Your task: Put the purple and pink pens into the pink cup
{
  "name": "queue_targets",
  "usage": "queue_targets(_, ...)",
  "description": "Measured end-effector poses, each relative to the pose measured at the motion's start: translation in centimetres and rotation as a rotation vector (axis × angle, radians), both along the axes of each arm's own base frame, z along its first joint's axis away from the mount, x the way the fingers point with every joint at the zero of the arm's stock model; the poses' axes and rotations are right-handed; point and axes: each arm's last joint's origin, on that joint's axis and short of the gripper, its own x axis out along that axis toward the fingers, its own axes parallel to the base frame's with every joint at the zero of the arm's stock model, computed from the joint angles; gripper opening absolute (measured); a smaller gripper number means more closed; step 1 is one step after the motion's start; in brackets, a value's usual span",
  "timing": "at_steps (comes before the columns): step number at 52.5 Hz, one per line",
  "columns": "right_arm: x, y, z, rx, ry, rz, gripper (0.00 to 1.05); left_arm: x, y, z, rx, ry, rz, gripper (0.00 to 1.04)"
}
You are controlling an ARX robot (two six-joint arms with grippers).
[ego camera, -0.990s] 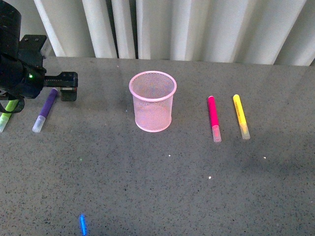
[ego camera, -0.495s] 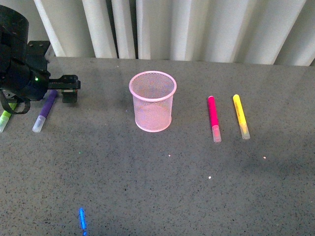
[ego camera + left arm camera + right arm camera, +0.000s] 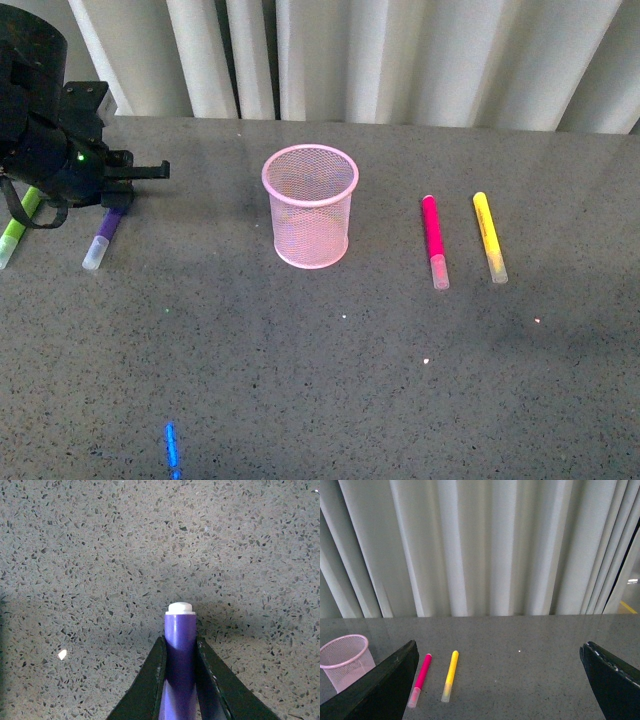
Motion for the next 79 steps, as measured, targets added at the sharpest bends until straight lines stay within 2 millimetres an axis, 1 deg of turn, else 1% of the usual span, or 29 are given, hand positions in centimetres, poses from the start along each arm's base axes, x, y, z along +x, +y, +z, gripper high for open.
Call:
queue_targets(12,0.0,0.0,0.0,0.0,0.0,0.0,0.98,-1.0,-0.4,0.4,-0.071,-0.044,-0.023,0.13)
queue_targets(17,0.0,0.0,0.0,0.0,0.0,0.0,0.98,-1.6,-1.0,1.2,-0.125,-0.103,-0.03,0.13)
queue_targets(22,0.0,0.0,0.0,0.0,0.0,0.0,0.98,-2.0,-2.1,3.6,-0.188,-0.228,-0.036,0.13)
queue_targets(23,0.0,0.0,0.0,0.0,0.0,0.0,0.98,-2.2,-2.4,4.4,-0.202,-0.262,-0.035,0.13)
queue_targets(24,0.0,0.0,0.0,0.0,0.0,0.0,0.98,-2.3,-2.9,5.6,-0.229,-0.321,-0.032,0.13)
queue_targets(27,0.0,0.0,0.0,0.0,0.0,0.0,0.98,-2.9,-4.0,8.1,-0.278,-0.446,-0.029,0.13)
queue_targets(28,0.0,0.0,0.0,0.0,0.0,0.0,0.98,-3.0,-4.2,8.5,-0.283,-0.467,-0.032,0.13)
queue_targets(30,0.0,0.0,0.0,0.0,0.0,0.0,0.98,-3.6,-5.1,10.0,-0.326,-0.539,-0.033,0.13)
queue_targets(33,0.0,0.0,0.0,0.0,0.0,0.0,0.98,-4.4,-6.2,11.5,-0.364,-0.617,-0.031,0.13)
queue_targets(38,0.0,0.0,0.0,0.0,0.0,0.0,0.98,-5.7,-8.3,12.9,-0.411,-0.719,-0.035,0.13)
queue_targets(47,0.0,0.0,0.0,0.0,0.0,0.0,0.98,-7.6,-11.7,13.0,-0.427,-0.828,-0.025,0.13)
queue_targets(54,0.0,0.0,0.0,0.0,0.0,0.0,0.98,-8.3,-14.2,12.8,-0.414,-0.885,-0.03,0.13)
queue_targets(60,0.0,0.0,0.0,0.0,0.0,0.0,0.98,-8.4,-15.9,11.7,-0.402,-0.872,-0.043,0.13)
queue_targets(62,0.0,0.0,0.0,0.0,0.0,0.0,0.98,-8.4,-16.6,10.8,-0.39,-0.858,-0.039,0.13)
queue_targets(65,0.0,0.0,0.0,0.0,0.0,0.0,0.98,-8.3,-17.0,10.2,-0.376,-0.849,-0.031,0.13)
queue_targets(79,0.0,0.0,0.0,0.0,0.0,0.0,0.98,-6.8,-17.8,8.8,-0.353,-0.835,-0.01,0.13)
